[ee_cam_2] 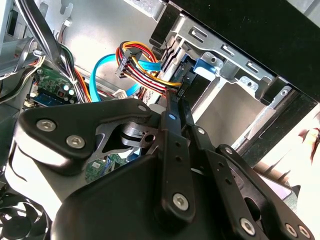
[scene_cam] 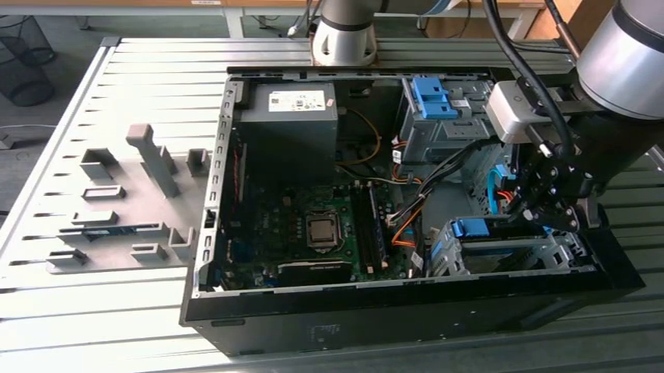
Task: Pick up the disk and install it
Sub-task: 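Insert the first disk wire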
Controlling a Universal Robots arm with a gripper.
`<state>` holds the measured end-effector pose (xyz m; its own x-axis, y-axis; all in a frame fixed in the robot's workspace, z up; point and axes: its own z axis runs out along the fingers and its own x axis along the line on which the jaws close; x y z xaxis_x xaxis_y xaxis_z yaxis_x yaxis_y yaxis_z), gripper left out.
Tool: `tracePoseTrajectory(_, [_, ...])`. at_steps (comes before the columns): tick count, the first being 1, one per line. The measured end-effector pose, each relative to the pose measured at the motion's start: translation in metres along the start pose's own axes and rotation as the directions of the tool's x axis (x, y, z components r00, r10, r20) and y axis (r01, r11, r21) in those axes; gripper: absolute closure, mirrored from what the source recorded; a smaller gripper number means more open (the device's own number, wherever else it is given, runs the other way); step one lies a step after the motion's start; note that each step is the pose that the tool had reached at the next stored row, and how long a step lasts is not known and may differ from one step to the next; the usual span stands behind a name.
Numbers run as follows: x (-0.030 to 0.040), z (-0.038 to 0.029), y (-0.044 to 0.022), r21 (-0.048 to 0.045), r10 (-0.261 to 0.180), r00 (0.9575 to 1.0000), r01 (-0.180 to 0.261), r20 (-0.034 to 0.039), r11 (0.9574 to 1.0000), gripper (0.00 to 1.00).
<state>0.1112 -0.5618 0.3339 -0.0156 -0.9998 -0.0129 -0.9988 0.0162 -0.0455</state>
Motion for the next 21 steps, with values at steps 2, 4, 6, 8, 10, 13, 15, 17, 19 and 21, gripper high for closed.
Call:
tracePoseTrajectory(2, [0.0, 0.0002, 0.0, 0.0, 0.0, 1.0, 0.0, 0.0001, 1.0, 0.84])
tracePoseTrajectory(4, [0.0, 0.0002, 0.0, 0.0, 0.001, 1.0, -0.001, 0.0002, 1.0, 0.84])
tracePoseTrajectory(6, [-0.0005, 0.0003, 0.0, 0.0, 0.001, 1.0, -0.001, 0.0002, 1.0, 0.84])
tracePoseTrajectory(8, [-0.0013, 0.0002, 0.0, 0.0, 0.001, 1.0, -0.001, 0.0001, 1.0, 0.84])
tracePoseTrajectory(10, [-0.0018, 0.0002, 0.0, 0.0, 0.001, 1.0, -0.001, 0.0, 1.0, 0.84])
tracePoseTrajectory(13, [-0.0019, 0.0003, 0.0001, 0.0, 0.004, 1.0, -0.004, -0.0001, 1.0, 0.84])
tracePoseTrajectory(15, [-0.0019, 0.0004, 0.0001, 0.0, 0.005, 1.0, -0.005, -0.0003, 1.0, 0.84])
tracePoseTrajectory(17, [-0.0018, 0.001, 0.0001, 0.0001, 0.007, 1.0, -0.007, -0.0003, 1.0, 0.84])
tracePoseTrajectory(19, [-0.0015, 0.0018, 0.0001, 0.0001, 0.008, 1.0, -0.008, -0.0005, 1.0, 0.84])
tracePoseTrajectory(21, [-0.0012, 0.003, 0.0002, 0.0001, 0.01, 1.0, -0.01, -0.0002, 1.0, 0.84])
